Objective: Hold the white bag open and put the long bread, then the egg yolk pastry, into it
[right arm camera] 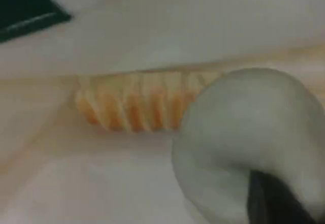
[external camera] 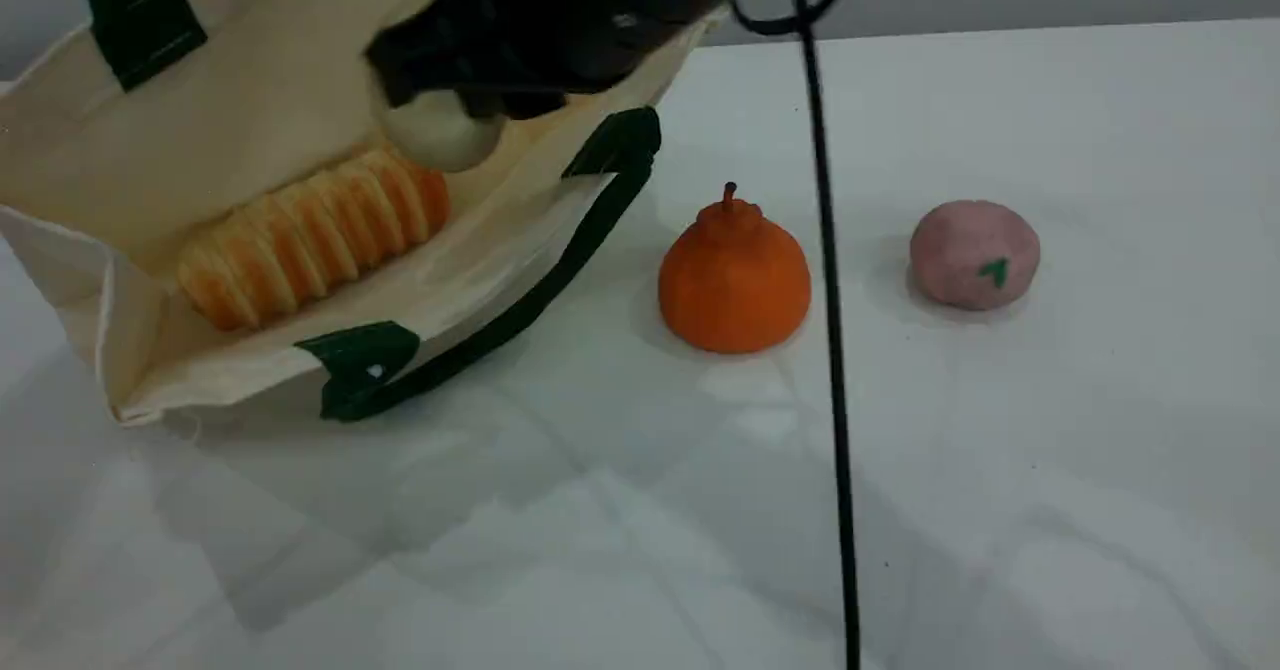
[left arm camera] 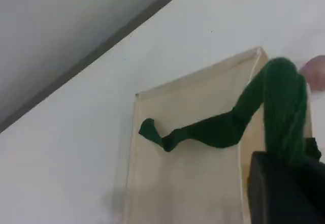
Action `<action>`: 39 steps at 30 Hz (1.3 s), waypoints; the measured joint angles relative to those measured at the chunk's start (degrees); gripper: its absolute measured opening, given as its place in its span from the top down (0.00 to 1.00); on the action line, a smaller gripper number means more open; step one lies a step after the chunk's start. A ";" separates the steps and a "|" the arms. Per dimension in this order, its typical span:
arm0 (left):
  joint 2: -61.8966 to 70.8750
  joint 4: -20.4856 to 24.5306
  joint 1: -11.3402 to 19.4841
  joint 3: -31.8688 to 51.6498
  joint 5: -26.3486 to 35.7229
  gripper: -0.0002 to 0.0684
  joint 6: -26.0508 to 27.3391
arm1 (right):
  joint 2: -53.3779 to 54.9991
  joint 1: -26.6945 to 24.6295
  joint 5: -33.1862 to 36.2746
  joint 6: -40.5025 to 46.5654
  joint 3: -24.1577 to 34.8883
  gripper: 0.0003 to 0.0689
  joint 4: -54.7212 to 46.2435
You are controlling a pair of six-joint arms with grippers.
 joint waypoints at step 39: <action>0.06 0.26 0.00 0.00 0.04 0.86 -0.17 | -13.12 -7.57 27.51 -2.91 -6.73 0.19 -0.77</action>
